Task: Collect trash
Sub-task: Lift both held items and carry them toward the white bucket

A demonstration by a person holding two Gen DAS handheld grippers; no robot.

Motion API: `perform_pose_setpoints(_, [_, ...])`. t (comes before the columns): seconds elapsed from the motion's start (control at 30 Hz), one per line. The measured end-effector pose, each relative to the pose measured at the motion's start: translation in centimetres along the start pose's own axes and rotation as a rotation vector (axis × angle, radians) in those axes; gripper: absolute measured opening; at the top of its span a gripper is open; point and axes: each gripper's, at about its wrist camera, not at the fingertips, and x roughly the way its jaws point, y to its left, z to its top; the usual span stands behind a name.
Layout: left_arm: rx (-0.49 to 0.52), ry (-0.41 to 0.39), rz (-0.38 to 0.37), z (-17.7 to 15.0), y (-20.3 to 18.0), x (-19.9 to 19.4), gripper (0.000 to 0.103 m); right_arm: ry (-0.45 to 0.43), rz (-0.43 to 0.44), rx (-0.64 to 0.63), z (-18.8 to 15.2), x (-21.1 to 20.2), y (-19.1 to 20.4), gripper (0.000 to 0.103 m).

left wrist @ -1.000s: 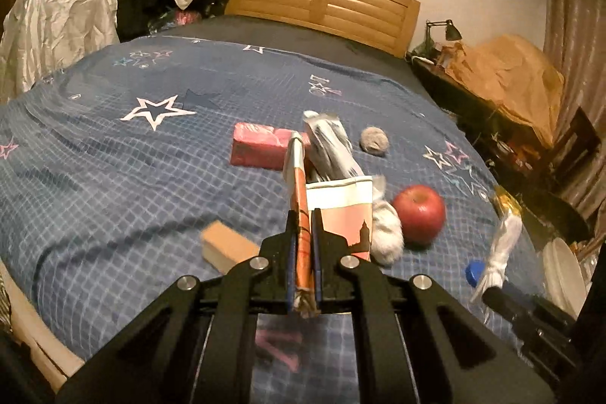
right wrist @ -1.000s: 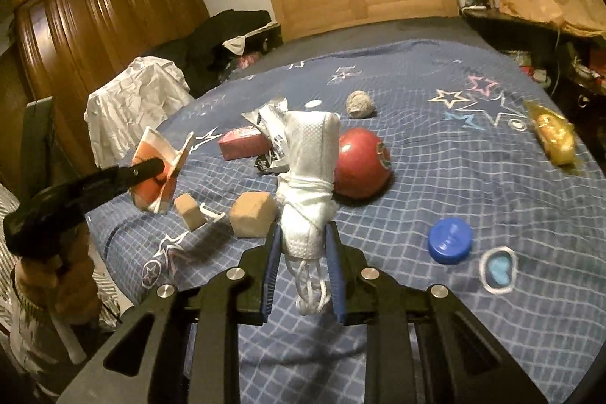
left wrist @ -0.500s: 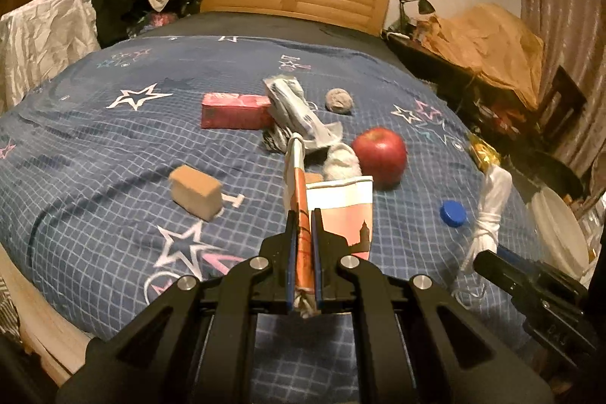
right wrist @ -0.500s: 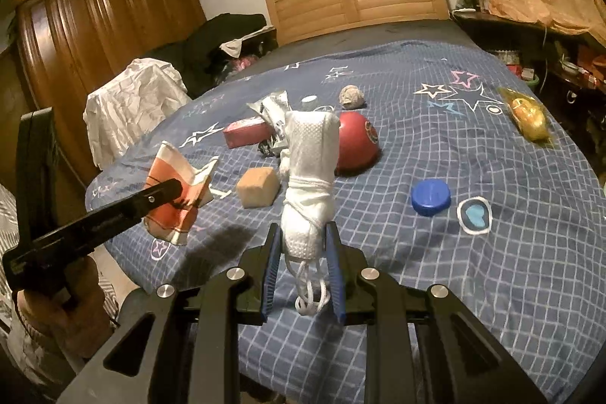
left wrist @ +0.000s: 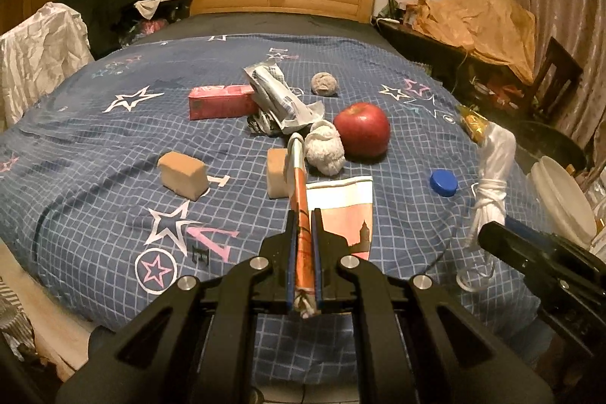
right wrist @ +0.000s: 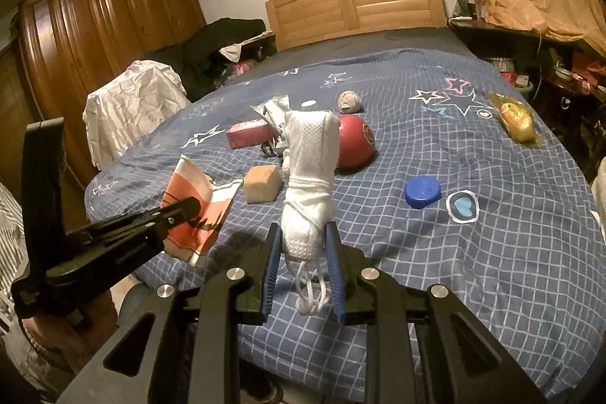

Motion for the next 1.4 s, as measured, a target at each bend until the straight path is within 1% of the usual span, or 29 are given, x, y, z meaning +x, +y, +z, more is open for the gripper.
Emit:
perform_pose_setpoints(0.17, [0.011, 0.0, 0.025, -0.2, -0.5, -0.4, 0.005, -0.015, -0.007, 0.002, -0.2, -1.1, 0.0, 0.025])
perform_pose_setpoints(0.33, [0.026, -0.002, 0.034, -0.3, -1.6, -0.8, 0.005, -0.036, -0.021, 0.014, -0.3, -2.3, -0.7, 0.025])
perform_pose_setpoints(0.63, [0.091, -0.03, 0.043, 0.5, -5.2, -1.0, 0.006, -0.087, -0.075, 0.076, -0.6, -5.7, -3.8, 0.025])
perform_pose_setpoints(0.8, [0.139, -0.051, 0.037, 1.1, -8.1, -0.8, 0.006, -0.12, -0.112, 0.12, -0.7, -7.4, -6.6, 0.025])
perform_pose_setpoints(1.03, [0.215, -0.069, 0.009, 2.1, -12.8, 0.0, 0.006, -0.185, -0.192, 0.197, -1.0, -10.7, -11.8, 0.025])
perform_pose_setpoints(1.2, [0.28, -0.078, -0.034, 2.8, -17.2, 1.0, 0.006, -0.233, -0.263, 0.256, -1.0, -13.6, -16.3, 0.025])
perform_pose_setpoints(1.4, [0.36, -0.106, -0.101, 4.1, -23.3, 1.7, 0.006, -0.293, -0.375, 0.324, -1.4, -17.6, -22.3, 0.025])
